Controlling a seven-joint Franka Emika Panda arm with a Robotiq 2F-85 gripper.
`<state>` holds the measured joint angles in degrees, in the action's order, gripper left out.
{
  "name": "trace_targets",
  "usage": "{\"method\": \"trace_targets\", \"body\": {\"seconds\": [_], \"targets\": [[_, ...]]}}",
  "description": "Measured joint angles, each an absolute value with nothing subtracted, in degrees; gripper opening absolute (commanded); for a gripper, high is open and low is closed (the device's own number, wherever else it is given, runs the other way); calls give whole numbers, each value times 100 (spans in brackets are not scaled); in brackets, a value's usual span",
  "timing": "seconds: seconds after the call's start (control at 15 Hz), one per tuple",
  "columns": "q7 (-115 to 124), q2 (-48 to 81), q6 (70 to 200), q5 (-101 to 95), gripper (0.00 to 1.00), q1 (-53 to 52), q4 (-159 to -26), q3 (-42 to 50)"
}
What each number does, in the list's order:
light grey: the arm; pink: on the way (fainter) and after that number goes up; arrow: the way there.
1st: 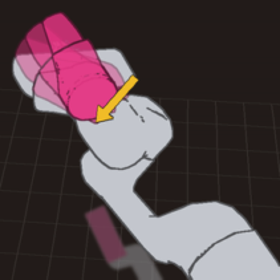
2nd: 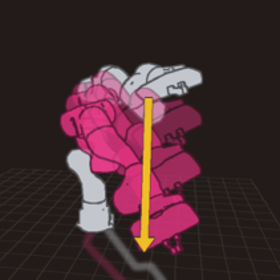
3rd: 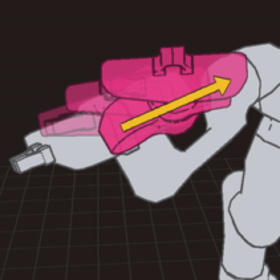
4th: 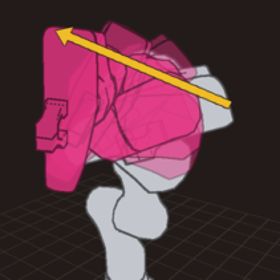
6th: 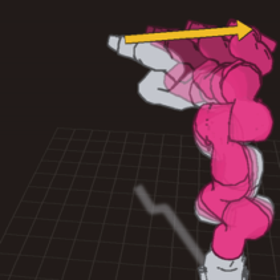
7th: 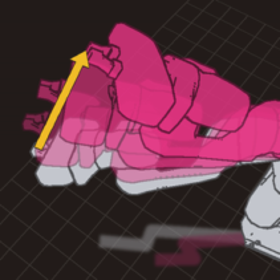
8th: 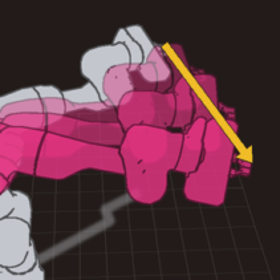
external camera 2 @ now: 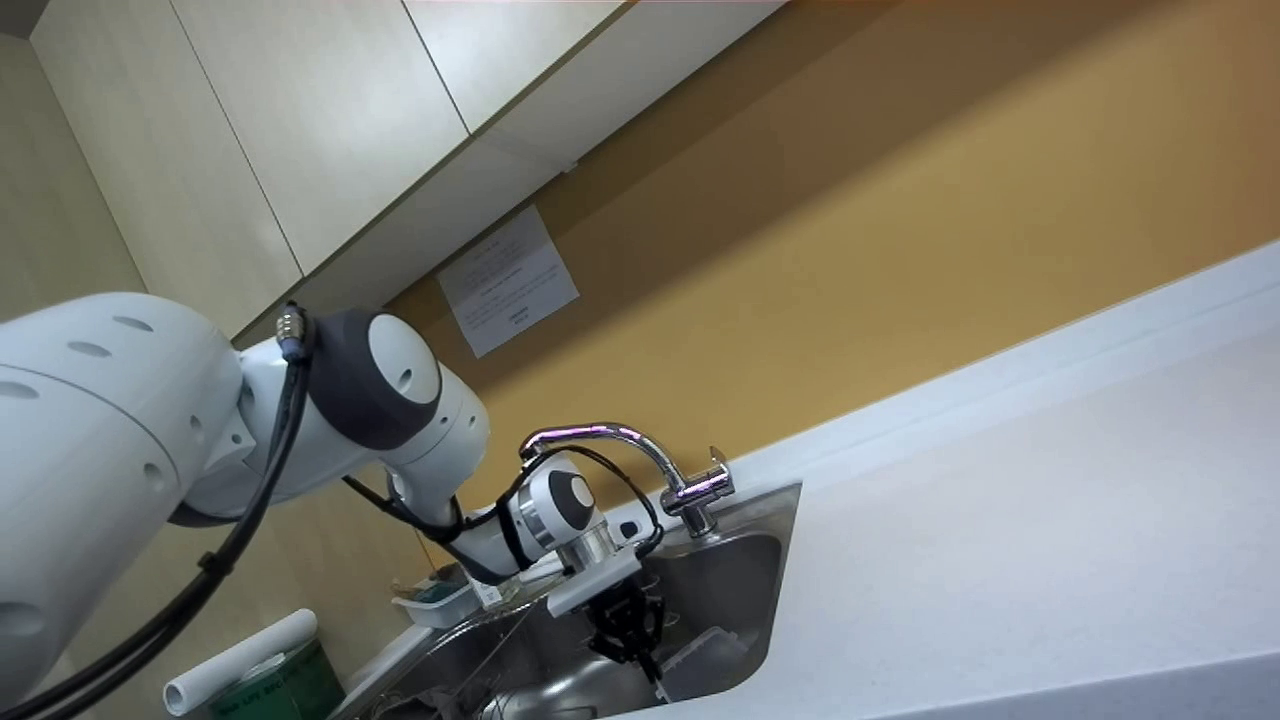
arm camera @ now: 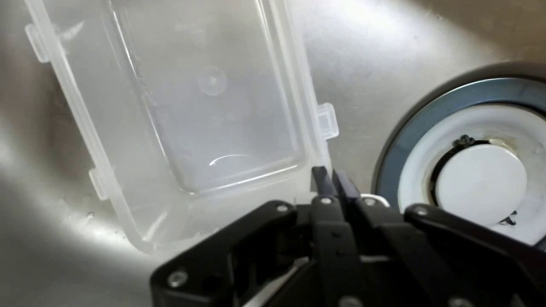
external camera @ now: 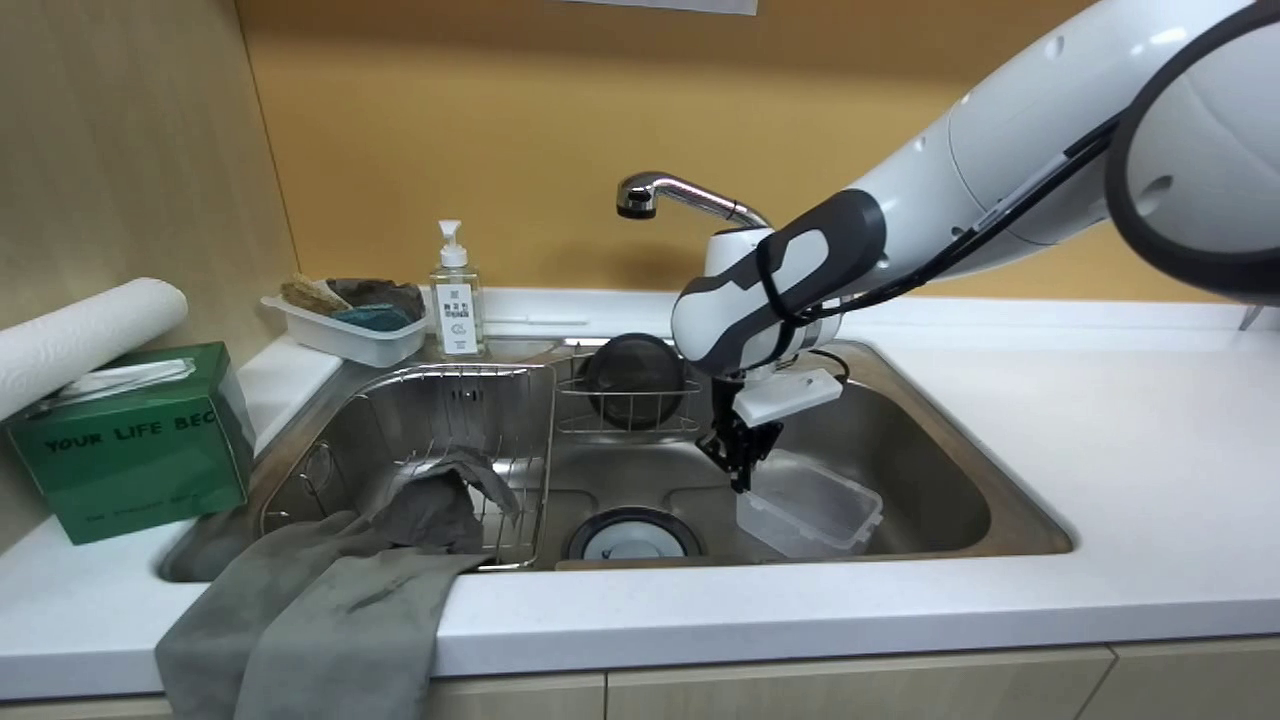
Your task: Take the bowl out of the sink
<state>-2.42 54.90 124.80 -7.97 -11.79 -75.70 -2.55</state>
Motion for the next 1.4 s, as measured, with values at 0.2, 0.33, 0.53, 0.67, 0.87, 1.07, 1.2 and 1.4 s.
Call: {"method": "trace_targets", "body": {"seconds": [0.2, 0.33, 0.53, 0.67, 0.87, 1.07, 1.2, 1.4], "targets": [[-349, 5527, 12454, -797, 1, -1151, -7489, -254], [-380, 5532, 12453, -797, 1, -1147, -7476, -254], [-412, 5514, 12454, -835, 1, -1164, -7460, -249], [-412, 5432, 12444, -919, 1, -1207, -7457, -247], [-389, 5142, 12260, -1049, 1, -1306, -7465, -230], [-347, 4763, 11851, -1145, 1, -1417, -7481, -188], [-345, 4552, 11530, -1145, 1, -1434, -7487, -183], [-260, 4295, 11124, -1143, 1, -1399, -7513, -158]]}}
